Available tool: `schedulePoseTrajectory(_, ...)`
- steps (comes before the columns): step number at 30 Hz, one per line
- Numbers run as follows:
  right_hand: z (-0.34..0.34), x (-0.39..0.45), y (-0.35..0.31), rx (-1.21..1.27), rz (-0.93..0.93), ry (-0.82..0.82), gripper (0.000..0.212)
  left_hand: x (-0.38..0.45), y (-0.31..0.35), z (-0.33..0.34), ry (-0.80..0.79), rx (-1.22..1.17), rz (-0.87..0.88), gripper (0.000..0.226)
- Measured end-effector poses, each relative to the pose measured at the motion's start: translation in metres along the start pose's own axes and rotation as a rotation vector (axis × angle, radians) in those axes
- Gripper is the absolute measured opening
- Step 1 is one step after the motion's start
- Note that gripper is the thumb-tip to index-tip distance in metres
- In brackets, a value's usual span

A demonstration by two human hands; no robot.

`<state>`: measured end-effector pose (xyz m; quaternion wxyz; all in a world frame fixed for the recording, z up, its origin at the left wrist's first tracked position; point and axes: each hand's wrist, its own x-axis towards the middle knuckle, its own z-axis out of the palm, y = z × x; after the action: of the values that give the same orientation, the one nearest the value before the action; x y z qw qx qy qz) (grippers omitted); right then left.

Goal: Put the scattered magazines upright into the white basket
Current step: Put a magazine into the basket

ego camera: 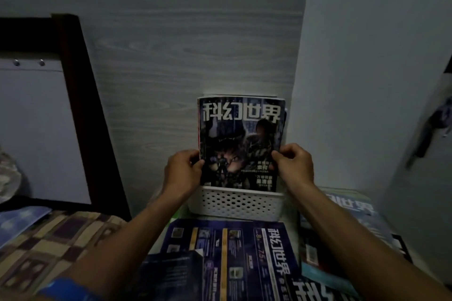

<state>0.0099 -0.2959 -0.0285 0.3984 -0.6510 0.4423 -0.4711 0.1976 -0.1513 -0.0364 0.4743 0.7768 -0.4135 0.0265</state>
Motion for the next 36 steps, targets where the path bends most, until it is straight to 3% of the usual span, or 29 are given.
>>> schedulePoseTrajectory(5, -0.01, 0.005, 0.009, -0.276, -0.068, -0.019, 0.013, -0.002, -0.007, 0.003, 0.023, 0.234, 0.044, 0.013)
schedulePoseTrajectory(10, -0.03, -0.032, 0.001, -0.291, -0.154, -0.003, 0.01, -0.03, 0.004, -0.008, 0.116, 0.117, 0.13, 0.006)
schedulePoseTrajectory(12, -0.047, -0.067, 0.002, -0.236, -0.219, -0.103, 0.013, -0.064, 0.004, -0.016, 0.018, 0.064, 0.215, 0.012)
schedulePoseTrajectory(16, -0.079, -0.138, 0.018, -0.282, -0.217, -0.371, 0.014, -0.152, -0.013, -0.026, -0.41, 0.238, 0.293, 0.008)
schedulePoseTrajectory(20, -0.096, -0.197, 0.017, -0.451, -0.259, -0.551, 0.014, -0.214, -0.016, -0.043, -0.416, 0.225, 0.381, 0.026)
schedulePoseTrajectory(23, -0.099, -0.238, 0.004, -0.519, -0.308, -0.687, 0.007, -0.241, -0.016, -0.064, -0.4, 0.15, 0.218, 0.044)
schedulePoseTrajectory(26, -0.093, -0.275, -0.008, -0.494, -0.343, -0.808, 0.004, -0.256, -0.032, -0.094, -0.315, 0.482, -0.037, 0.063)
schedulePoseTrajectory(28, -0.085, -0.292, -0.012, -0.426, -0.274, -0.893, 0.007, -0.262, -0.04, -0.112, -0.337, 0.512, -0.204, 0.075)
schedulePoseTrajectory(30, -0.077, -0.304, -0.013, -0.325, -0.126, -0.983, 0.012, -0.268, -0.041, -0.121, -0.342, 0.49, -0.247, 0.077)
schedulePoseTrajectory(33, -0.07, -0.311, -0.01, -0.209, 0.053, -1.0, 0.023, -0.268, -0.035, -0.129, -0.227, 0.137, -0.314, 0.077)
schedulePoseTrajectory(36, -0.076, -0.31, -0.009, -0.058, 0.253, -0.905, 0.028, -0.258, -0.028, -0.142, 0.014, -0.387, -0.683, 0.083)
